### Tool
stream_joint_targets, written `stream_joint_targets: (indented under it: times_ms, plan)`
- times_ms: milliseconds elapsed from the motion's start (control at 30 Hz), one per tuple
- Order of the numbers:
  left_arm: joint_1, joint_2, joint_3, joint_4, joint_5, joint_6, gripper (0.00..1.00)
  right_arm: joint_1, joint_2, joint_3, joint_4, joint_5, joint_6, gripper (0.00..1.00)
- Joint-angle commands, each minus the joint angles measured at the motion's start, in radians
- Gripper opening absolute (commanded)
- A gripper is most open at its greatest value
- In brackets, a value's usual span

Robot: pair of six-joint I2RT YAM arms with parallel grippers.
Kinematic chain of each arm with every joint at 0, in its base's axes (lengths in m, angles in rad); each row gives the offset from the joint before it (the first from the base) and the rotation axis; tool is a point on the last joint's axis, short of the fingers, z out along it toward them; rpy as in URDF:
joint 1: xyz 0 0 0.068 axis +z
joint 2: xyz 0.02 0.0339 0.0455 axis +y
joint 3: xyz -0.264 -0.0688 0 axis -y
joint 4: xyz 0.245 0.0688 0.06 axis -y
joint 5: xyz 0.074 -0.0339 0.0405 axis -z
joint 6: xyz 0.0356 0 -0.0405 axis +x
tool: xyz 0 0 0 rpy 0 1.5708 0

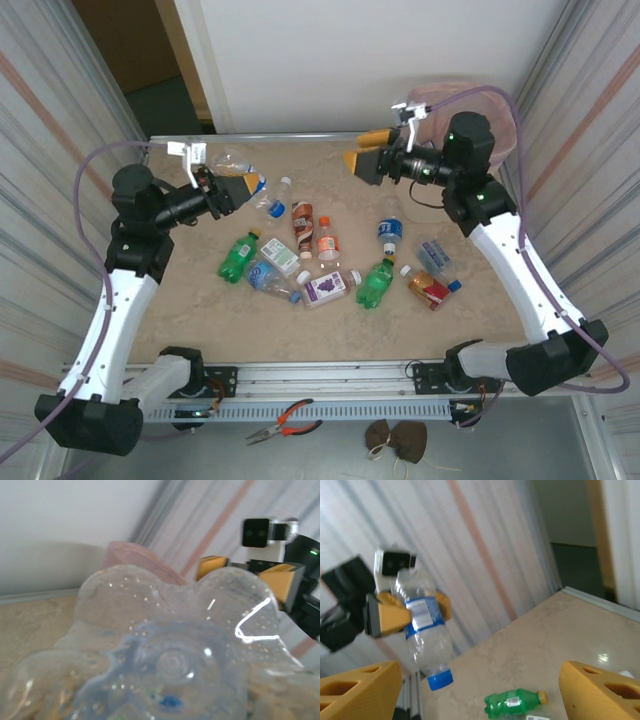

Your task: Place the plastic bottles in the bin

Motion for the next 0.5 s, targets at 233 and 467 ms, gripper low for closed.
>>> stream_joint_targets:
  times_ms: [233,467]
  plan:
    - [-0.183,0.064,0.163,-0.047,0.097,0.234,0.57,0.136,-0.031,0.004,-0.051,-0.155,-0.241,0.85]
    - [-0.261,0.113,0.215,-0.049,0.102,0.258,0.57,0.228,-0.037,0.004,-0.118,-0.111,-0.387,0.88]
